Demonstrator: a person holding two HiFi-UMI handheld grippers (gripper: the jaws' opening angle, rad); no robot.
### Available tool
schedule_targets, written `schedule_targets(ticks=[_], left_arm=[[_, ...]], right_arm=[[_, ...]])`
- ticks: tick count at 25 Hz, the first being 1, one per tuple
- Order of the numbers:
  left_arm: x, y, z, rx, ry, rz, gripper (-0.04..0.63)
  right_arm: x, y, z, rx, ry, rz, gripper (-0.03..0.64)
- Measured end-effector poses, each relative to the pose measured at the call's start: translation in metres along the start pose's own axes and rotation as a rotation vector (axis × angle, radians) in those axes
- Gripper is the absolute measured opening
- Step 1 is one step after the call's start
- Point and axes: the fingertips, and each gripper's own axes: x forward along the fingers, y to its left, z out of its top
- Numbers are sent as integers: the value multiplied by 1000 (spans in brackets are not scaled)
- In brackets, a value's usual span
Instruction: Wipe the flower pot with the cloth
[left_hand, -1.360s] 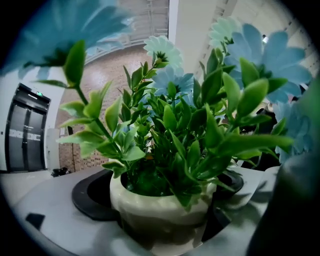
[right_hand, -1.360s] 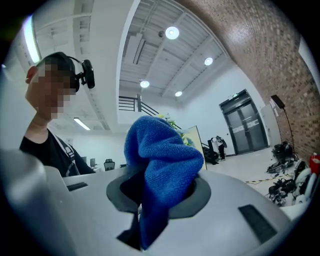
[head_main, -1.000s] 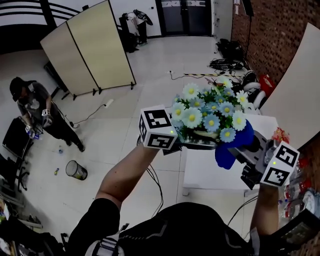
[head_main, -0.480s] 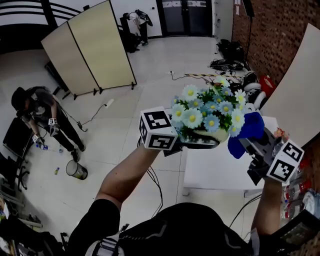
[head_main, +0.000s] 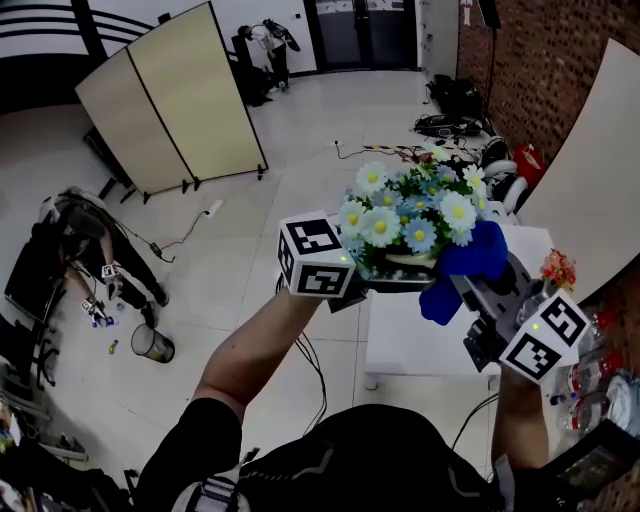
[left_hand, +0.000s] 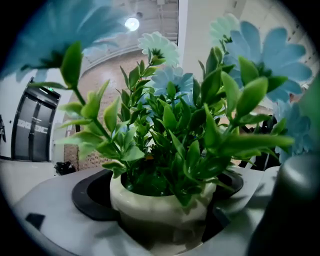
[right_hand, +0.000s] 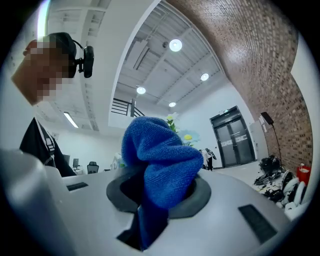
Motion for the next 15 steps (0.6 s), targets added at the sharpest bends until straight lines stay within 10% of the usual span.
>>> schedule_targets(ticks=[15], left_arm=[[-6, -25, 22, 71, -30, -97, 549]], right_arm=[[18, -66, 13, 146, -28, -80, 89]])
